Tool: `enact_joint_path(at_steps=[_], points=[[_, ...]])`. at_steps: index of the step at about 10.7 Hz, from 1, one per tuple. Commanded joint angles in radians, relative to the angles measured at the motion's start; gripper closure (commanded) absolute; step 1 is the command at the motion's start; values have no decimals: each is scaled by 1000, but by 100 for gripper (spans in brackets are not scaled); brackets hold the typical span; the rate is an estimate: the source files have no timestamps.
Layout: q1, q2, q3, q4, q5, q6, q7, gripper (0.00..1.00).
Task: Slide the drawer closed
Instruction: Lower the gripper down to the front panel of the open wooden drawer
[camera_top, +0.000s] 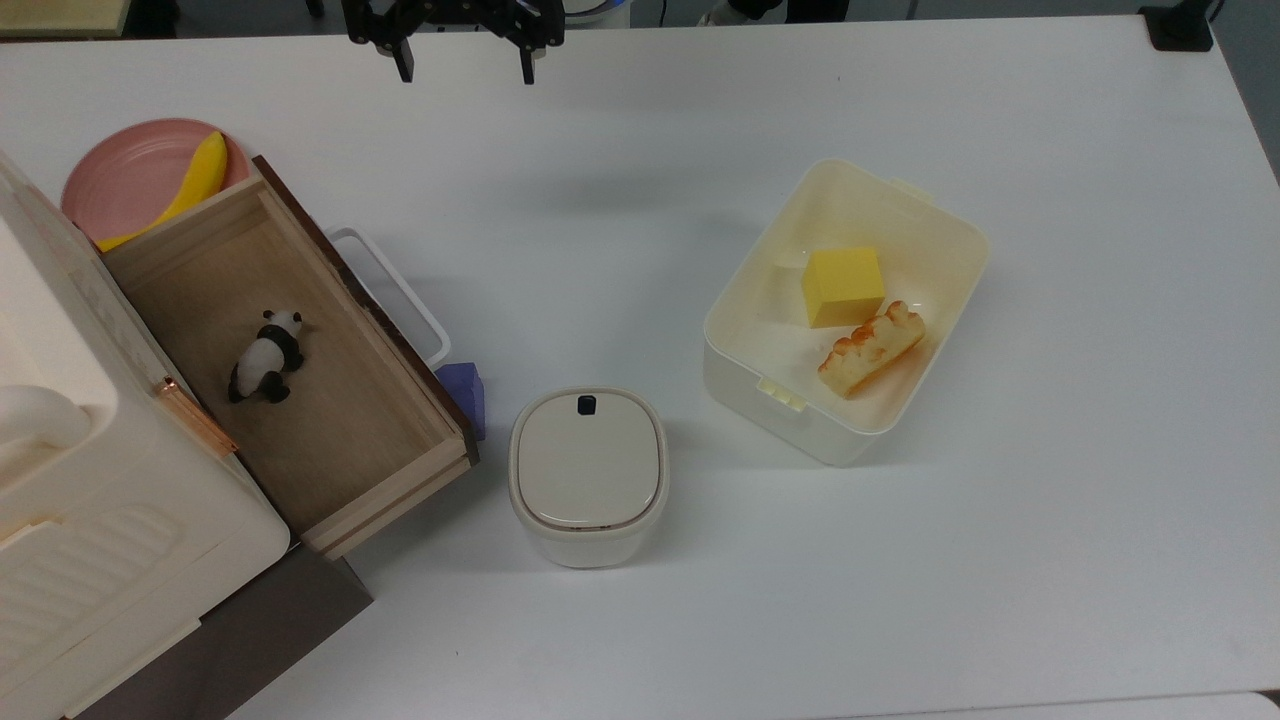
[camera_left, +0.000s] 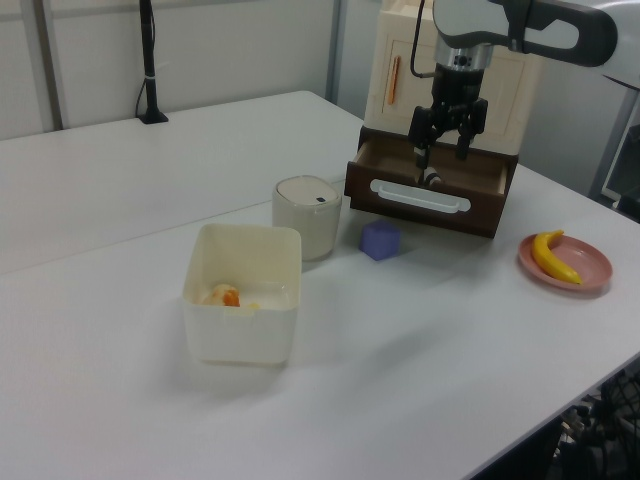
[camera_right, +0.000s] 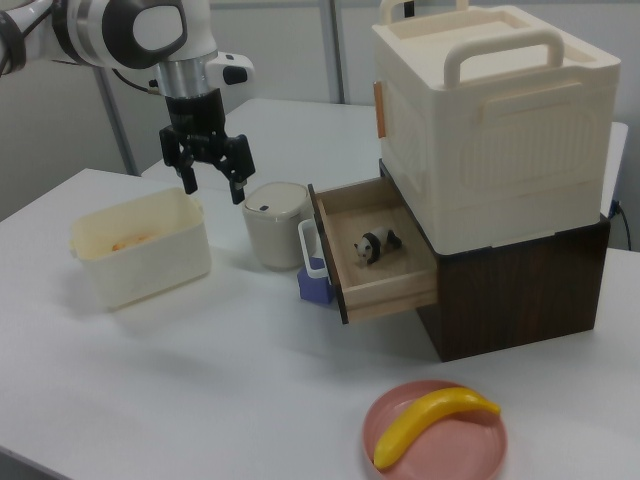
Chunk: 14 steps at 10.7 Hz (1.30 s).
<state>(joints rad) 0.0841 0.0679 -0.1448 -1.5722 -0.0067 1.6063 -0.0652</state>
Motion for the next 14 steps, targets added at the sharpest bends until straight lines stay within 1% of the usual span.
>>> enact_joint_path(at_steps=[1, 4, 5, 6, 7, 8, 9, 10, 11, 12, 13, 14], points=[[14, -25, 1, -23, -13, -22, 25, 1], [16, -27, 1, -25, -13, -23, 24, 3], [16, -27, 1, -23, -13, -25, 18, 11], [16, -27, 1, -25, -12, -28, 10, 24], [14, -27, 1, -23, -10, -31, 10, 43], [14, -27, 1, -25, -9, -31, 13, 58], [14, -27, 1, -25, -7, -31, 25, 66], [16, -27, 1, -25, -6, -32, 40, 66], [17, -25, 1, -23, -6, -37, 98, 66], [19, -20, 10, -25, -6, -31, 187, 66], [19, -16, 25, -34, -6, -23, 309, 67], [19, -13, 28, -52, -6, -14, 424, 67]])
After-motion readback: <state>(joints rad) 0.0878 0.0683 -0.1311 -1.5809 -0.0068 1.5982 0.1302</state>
